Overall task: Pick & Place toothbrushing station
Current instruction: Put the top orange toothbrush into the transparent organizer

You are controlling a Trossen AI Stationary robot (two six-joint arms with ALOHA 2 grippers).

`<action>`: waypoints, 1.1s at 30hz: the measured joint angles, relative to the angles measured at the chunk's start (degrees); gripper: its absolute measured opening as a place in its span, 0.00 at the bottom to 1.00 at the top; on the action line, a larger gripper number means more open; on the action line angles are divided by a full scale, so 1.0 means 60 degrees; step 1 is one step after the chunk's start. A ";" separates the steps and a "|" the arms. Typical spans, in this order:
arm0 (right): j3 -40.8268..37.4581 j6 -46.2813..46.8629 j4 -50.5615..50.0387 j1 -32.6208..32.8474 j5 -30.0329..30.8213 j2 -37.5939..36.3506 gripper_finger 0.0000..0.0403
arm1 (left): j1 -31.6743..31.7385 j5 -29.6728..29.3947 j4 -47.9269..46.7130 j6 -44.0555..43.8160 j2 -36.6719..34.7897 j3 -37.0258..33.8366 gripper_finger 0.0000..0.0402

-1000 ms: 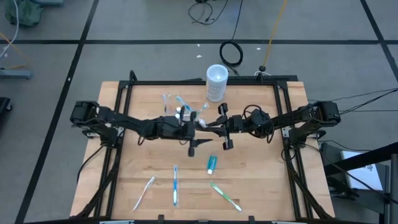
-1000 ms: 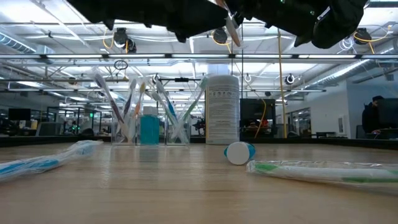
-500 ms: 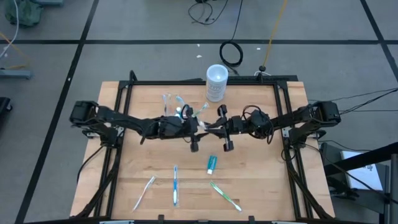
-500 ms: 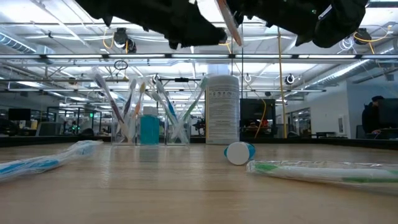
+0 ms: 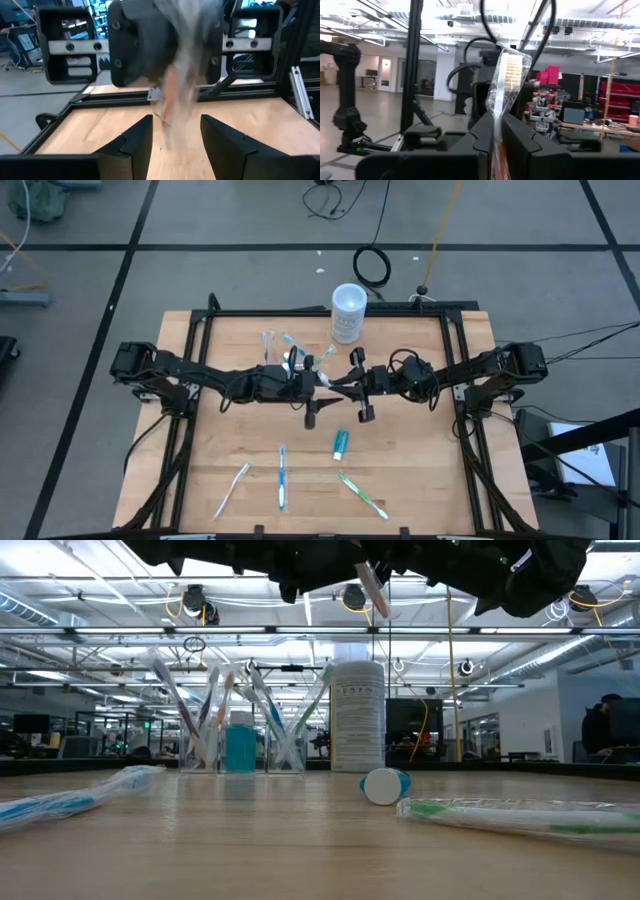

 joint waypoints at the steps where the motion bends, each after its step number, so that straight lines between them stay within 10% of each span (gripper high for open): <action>1: 0.0000 0.0000 0.0004 -0.0001 0.0001 0.0000 0.05 | 0.0028 0.0006 -0.0004 -0.0007 0.0007 0.0000 0.41; 16: 0.0000 -0.0499 -0.0217 0.0002 0.0006 0.0000 0.06 | 0.0018 0.0124 0.0080 -0.0135 0.0004 0.0000 0.03; 33: 0.0000 -0.0118 -0.0931 -0.0119 0.0559 0.0000 0.40 | 0.0080 -0.0300 -0.2229 -0.0302 -0.0893 0.0000 0.04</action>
